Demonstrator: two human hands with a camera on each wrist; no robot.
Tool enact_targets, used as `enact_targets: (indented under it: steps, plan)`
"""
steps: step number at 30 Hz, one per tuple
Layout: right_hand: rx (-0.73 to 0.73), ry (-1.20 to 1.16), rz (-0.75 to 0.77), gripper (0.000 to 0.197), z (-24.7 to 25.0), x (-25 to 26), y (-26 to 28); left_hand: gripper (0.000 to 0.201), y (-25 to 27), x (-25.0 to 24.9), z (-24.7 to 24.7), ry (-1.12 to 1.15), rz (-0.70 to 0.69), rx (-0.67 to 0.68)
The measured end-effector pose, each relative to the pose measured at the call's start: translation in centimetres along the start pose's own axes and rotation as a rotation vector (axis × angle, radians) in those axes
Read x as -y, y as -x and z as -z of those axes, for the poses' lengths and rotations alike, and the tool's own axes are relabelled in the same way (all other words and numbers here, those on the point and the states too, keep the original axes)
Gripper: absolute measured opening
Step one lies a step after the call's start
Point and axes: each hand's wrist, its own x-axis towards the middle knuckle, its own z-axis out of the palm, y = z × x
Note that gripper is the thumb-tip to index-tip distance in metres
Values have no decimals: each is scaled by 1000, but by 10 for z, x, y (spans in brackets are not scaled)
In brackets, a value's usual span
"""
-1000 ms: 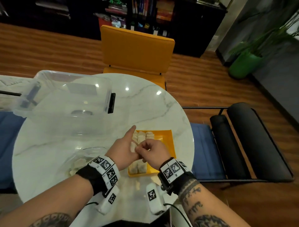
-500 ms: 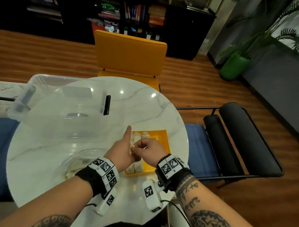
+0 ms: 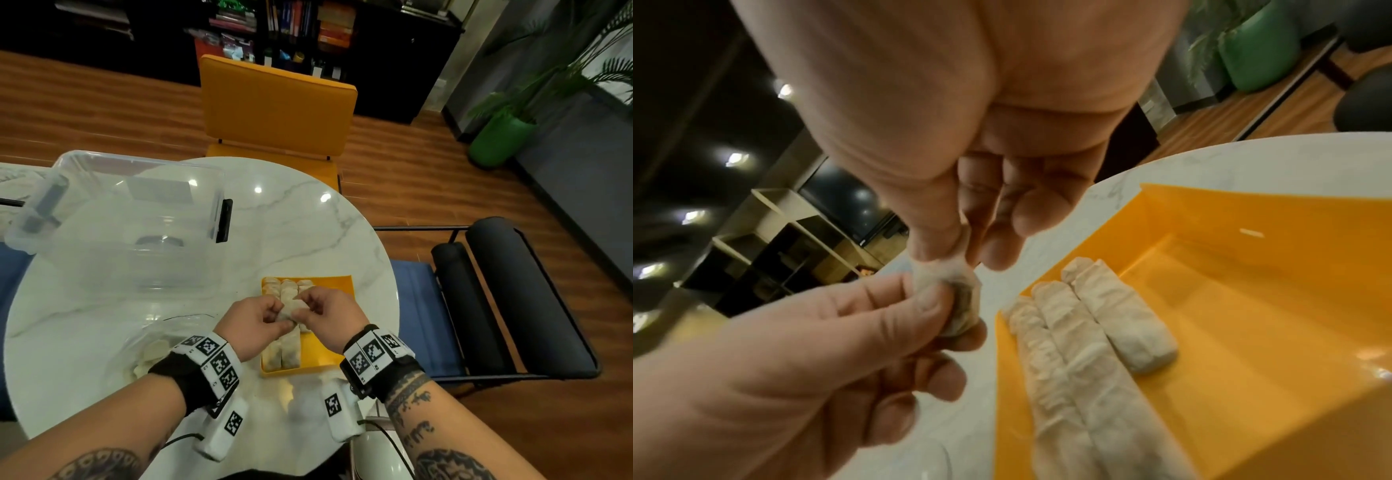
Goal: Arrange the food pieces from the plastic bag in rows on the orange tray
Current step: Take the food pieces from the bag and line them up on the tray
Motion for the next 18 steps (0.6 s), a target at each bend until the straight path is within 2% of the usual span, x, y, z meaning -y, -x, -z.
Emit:
enact_targets:
  steps: [2, 5, 8, 12, 18]
  plan:
    - [-4, 62, -13, 10, 1, -7, -3, 18, -2, 5, -2, -48, 35, -6]
    - [-21, 165, -84, 12, 10, -19, -14, 20, -4, 17, 2, -176, 81, -100]
    - [143, 389, -125, 18, 10, -29, -23, 34, -8, 27, 3, -215, 139, -148]
    - [368, 622, -129, 19, -6, -40, -36, 53, -13, 34, -1, -255, 244, -66]
    - [340, 663, -184, 13, -18, -49, -62, 50, -16, 41, -4, -284, 247, -47]
